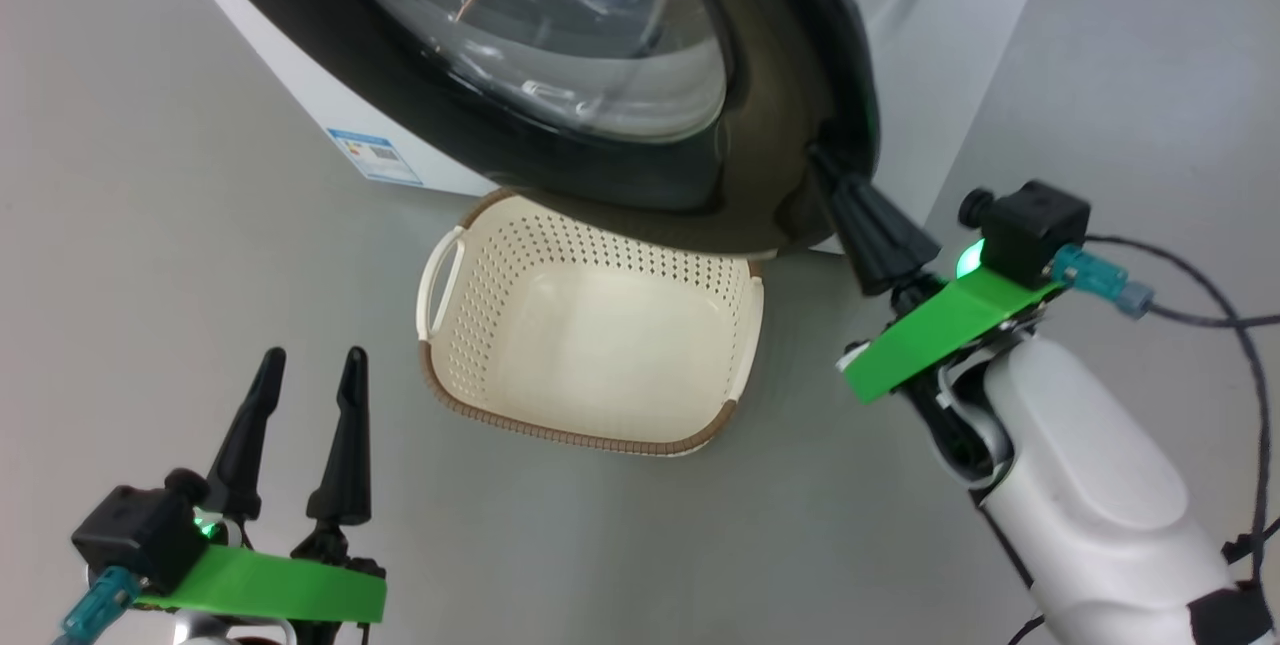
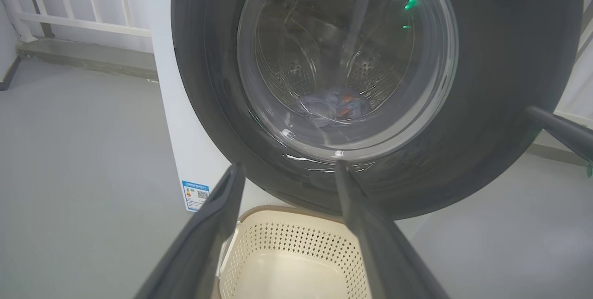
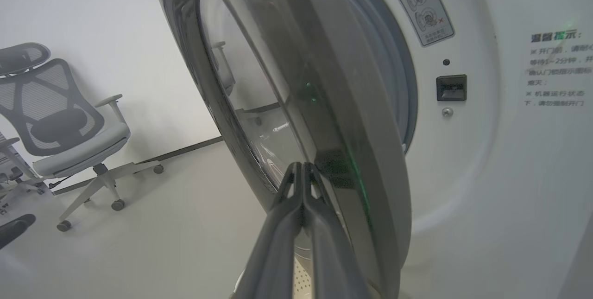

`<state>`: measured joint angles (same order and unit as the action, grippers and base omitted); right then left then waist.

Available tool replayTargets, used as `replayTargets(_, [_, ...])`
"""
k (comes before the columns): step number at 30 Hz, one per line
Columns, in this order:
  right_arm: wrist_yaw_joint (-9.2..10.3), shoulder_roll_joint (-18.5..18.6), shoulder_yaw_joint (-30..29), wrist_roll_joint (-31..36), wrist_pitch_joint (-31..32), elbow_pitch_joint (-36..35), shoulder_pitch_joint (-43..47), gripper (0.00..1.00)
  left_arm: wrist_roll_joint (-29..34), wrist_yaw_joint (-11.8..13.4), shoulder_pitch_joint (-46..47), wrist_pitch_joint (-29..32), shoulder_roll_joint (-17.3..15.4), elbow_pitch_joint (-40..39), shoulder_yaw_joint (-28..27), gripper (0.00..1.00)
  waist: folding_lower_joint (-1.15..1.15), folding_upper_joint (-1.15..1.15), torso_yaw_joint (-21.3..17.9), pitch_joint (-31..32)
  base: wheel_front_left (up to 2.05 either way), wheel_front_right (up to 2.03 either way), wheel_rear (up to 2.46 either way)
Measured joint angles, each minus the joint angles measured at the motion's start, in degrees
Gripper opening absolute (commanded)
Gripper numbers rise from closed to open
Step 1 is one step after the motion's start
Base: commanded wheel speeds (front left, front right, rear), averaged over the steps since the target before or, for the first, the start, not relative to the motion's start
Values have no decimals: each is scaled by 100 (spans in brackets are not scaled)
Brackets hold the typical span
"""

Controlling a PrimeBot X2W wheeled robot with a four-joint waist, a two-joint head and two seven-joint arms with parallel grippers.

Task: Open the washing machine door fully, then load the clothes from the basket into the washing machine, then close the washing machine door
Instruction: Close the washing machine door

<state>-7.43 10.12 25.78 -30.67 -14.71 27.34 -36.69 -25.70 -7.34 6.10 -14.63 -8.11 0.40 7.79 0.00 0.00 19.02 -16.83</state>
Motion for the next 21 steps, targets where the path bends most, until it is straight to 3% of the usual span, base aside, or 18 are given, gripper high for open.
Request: replayTargets(21, [0,226,-893,241,-1,409,-1126,0,-85,0,452,0,167,-63,213,100,0,0,237,-640,0,0,0])
